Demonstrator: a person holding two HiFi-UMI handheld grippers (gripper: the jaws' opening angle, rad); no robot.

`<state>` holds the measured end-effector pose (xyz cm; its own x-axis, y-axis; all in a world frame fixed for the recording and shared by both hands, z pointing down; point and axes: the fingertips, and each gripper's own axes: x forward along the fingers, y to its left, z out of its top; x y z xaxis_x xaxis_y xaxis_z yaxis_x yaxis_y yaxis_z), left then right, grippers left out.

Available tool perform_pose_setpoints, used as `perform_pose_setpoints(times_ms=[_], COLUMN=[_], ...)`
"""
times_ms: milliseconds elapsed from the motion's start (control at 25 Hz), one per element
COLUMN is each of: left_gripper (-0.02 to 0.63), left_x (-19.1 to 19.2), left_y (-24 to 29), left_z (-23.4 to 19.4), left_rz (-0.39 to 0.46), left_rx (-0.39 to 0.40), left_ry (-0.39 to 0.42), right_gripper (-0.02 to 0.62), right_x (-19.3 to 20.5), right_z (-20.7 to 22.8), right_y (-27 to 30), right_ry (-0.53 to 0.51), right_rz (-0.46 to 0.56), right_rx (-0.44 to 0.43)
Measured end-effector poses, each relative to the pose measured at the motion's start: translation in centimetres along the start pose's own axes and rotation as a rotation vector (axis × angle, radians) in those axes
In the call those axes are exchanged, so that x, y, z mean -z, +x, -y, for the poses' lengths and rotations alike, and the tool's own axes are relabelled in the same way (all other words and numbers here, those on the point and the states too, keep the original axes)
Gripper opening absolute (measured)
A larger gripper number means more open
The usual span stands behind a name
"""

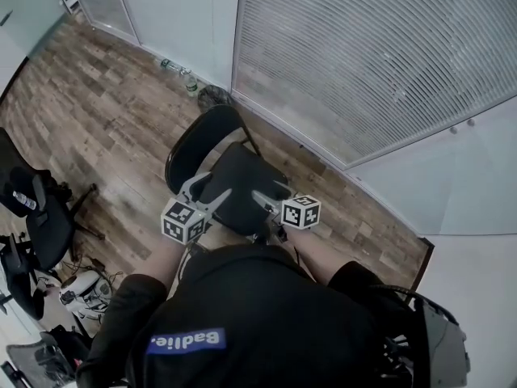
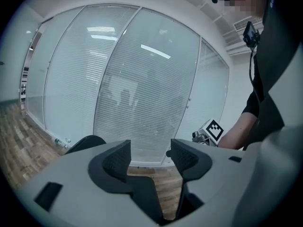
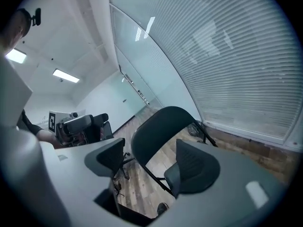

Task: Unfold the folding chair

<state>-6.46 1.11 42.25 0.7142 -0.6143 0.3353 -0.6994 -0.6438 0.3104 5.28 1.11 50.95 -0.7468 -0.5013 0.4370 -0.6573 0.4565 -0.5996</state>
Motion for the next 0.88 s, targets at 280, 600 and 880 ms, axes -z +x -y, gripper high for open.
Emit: perform_pose_setpoints(times_ms=[280, 600, 880], left_gripper=[0.252, 0.151, 0.058], left_x=[-3.4, -5.5, -6.6], left_y=[-0.6, -2.6, -4.0], left_z=[3.3, 5.1, 6.0], left_rz=[0.057, 0.111, 0.137], left_rx=[0.047, 0.065, 0.053], left_ry=[0.046, 0.077, 0.091], right_gripper=[0.262, 0.159, 0.07], right_x=[-4.6, -8.0, -9.0], right_z=[-6.0, -11.9, -15.1], right_y=[-0.1, -1.9, -3.2], right_ry=[-0.116, -0.278, -0.38], right_rz=[0.094, 0.163, 0.207], right_rx=[-0.09, -0.158, -0.193])
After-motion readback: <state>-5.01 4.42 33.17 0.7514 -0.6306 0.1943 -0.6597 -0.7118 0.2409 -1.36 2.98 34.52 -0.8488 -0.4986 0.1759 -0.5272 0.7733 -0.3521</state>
